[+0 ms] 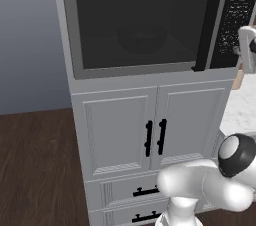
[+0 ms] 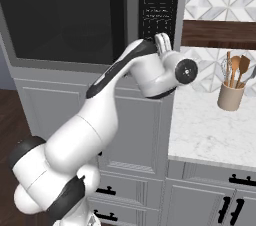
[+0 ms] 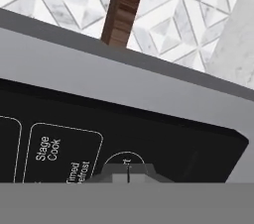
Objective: Open the microwave, place the bowl with waffle inside the microwave, then close the microwave door and turn it on.
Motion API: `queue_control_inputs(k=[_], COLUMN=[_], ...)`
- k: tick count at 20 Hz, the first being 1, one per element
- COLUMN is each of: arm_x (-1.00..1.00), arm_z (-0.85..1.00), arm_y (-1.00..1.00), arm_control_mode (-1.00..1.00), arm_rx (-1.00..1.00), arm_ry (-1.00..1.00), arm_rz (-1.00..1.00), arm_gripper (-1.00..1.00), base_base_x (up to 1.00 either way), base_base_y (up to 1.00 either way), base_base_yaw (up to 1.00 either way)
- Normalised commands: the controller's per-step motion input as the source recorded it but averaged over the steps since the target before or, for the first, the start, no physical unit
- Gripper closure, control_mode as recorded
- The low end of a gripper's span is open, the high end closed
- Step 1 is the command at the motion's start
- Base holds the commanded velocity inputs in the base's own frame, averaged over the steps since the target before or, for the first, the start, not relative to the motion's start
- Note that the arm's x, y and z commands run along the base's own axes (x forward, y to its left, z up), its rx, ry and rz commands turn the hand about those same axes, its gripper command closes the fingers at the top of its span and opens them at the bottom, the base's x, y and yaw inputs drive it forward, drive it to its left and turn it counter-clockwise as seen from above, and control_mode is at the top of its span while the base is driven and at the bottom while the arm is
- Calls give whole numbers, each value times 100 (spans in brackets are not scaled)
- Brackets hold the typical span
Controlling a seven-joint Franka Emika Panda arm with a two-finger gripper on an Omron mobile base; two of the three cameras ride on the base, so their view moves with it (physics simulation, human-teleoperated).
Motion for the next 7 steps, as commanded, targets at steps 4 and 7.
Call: queue_control_inputs(k=[4, 7], arm_x=[100, 97], arm_z=[-94, -85], arm_y=[53, 43], arm_control_mode=[-100, -100], arm_rx=[-20, -14], arm_ry=[17, 15], arm_rz=[-6, -3], arm_gripper=[100, 100], base_base_x=[0, 0], base_base_y=[0, 0], base_base_yaw=[0, 0])
